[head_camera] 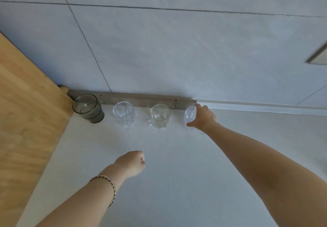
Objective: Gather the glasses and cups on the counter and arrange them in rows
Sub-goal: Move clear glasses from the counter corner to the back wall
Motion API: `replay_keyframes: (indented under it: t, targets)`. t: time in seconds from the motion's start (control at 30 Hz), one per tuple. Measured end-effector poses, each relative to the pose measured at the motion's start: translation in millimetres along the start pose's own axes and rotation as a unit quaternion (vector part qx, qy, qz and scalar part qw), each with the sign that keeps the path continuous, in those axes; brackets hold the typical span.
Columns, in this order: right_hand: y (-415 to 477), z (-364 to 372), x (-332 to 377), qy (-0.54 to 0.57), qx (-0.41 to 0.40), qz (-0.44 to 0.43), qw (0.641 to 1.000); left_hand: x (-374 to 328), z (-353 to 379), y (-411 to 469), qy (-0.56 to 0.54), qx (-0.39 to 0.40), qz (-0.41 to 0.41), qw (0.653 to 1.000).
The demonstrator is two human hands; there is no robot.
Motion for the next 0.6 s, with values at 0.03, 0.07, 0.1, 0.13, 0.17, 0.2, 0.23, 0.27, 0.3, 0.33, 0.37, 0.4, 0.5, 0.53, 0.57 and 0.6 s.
replay_keyframes:
  t: [0.03,0.07,0.1,0.13,0.17,0.2,0.23,0.27,0.3,0.33,0.37,0.4,0.5,0.53,0.57,0.6]
  targets:
    - [1,3,1,-0.001,0.002,0.003,1.0,3,0,2,-0.001,0.005,0.002,1.0]
    - [3,6,1,0.001,0.003,0.006,1.0,6,1,5,0.0,0.009,0.006,1.0]
    - [3,7,0,0.004,0.004,0.007,1.0,7,1,7,0.002,0.014,0.011,1.0]
    - [3,8,0,0.009,0.003,0.007,1.0,8,1,8,0.006,0.018,0.016,1.0]
    - [2,8,-1,0.013,0.001,0.006,1.0,7,0,10,0.011,0.021,0.019,1.0]
    - [-1,8,-2,0.015,-0.004,0.004,1.0,7,-1,11,0.016,0.021,0.02,0.999]
    - [-5,7,-3,0.016,-0.009,0.003,1.0,6,-2,13,0.021,0.02,0.021,0.999]
    - [-10,6,-6,0.017,-0.013,0.005,1.0,3,-1,13,0.025,0.019,0.024,0.999]
    - [-17,6,-11,0.015,-0.012,0.008,1.0,-1,-1,12,0.028,0.019,0.027,0.999]
    - [-25,6,-18,0.012,-0.007,0.014,1.0,-7,1,10,0.03,0.019,0.031,0.999]
    - [-34,7,-27,0.008,0.004,0.022,1.0,-13,2,8,0.032,0.02,0.035,0.999]
    - [-43,10,-40,0.005,0.022,0.033,0.999,-21,4,5,0.036,0.02,0.04,0.998]
    - [-77,21,-89,0.006,0.098,0.051,0.994,-54,10,-6,0.055,0.018,0.068,0.996]
    - [-90,23,-109,0.005,0.122,0.051,0.991,-67,13,-10,0.062,0.017,0.079,0.995]
    - [-102,24,-130,0.004,0.14,0.052,0.989,-82,17,-13,0.07,0.018,0.09,0.993]
    - [-114,22,-153,0.005,0.15,0.058,0.987,-97,22,-16,0.078,0.019,0.101,0.992]
Point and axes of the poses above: each hand's wrist, its own y-axis towards the middle knuckle, its own z-axis out of the palm, x = y × z, the point moved 6 cm from there along y, towards the middle knuckle, and after that the axes turned 14 degrees about -x, right-handed, at the moved point
